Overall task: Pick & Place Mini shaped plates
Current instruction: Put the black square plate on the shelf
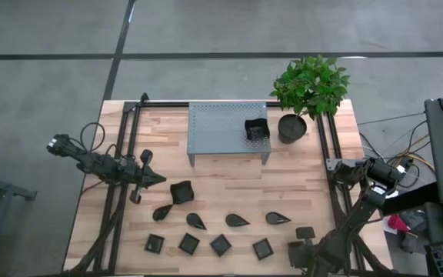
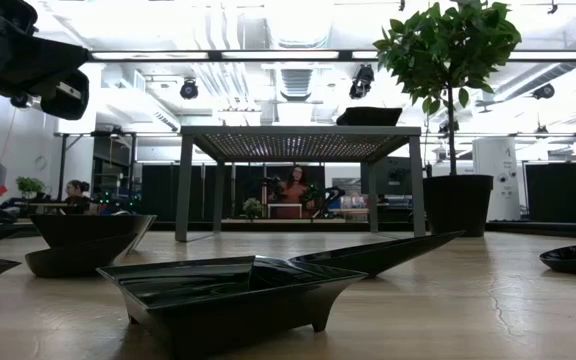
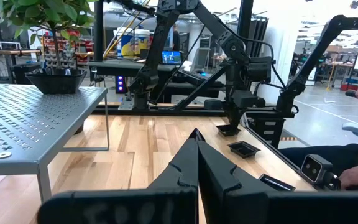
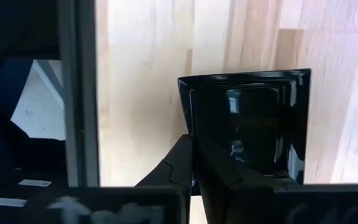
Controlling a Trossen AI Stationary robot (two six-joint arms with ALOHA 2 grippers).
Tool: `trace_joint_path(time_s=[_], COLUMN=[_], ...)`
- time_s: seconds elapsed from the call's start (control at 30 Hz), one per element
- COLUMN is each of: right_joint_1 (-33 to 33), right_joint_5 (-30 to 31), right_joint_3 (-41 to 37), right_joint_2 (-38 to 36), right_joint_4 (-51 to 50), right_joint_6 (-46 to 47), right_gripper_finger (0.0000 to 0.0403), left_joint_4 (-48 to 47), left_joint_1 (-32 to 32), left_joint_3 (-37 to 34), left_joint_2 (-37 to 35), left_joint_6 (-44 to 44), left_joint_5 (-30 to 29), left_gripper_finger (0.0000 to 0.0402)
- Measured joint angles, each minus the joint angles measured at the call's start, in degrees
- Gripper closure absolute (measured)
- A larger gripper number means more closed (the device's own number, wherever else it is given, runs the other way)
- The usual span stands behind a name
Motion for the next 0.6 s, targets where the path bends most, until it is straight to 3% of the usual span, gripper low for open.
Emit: trace_joint_path(time_s=[0.33,0.6], right_joint_1=[-0.1,-0.3], right_joint_5=[3.5,11.7], right_joint_3=[5.3,11.3], right_joint_2=[0.0,0.0], right_joint_4=[-9.4,-17.4], right_joint_6=[-0.4,-4.2], right_gripper_finger=[0.0395,0.0395], left_joint_4=[0.0,0.0], left_joint_1=[0.0,0.0], left_joint_3=[0.0,0.0], left_joint_2=[0.0,0.0], left_joint_6=[0.0,0.0], left_joint_5=[0.0,0.0], left_gripper_finger=[0.0401,0.0401])
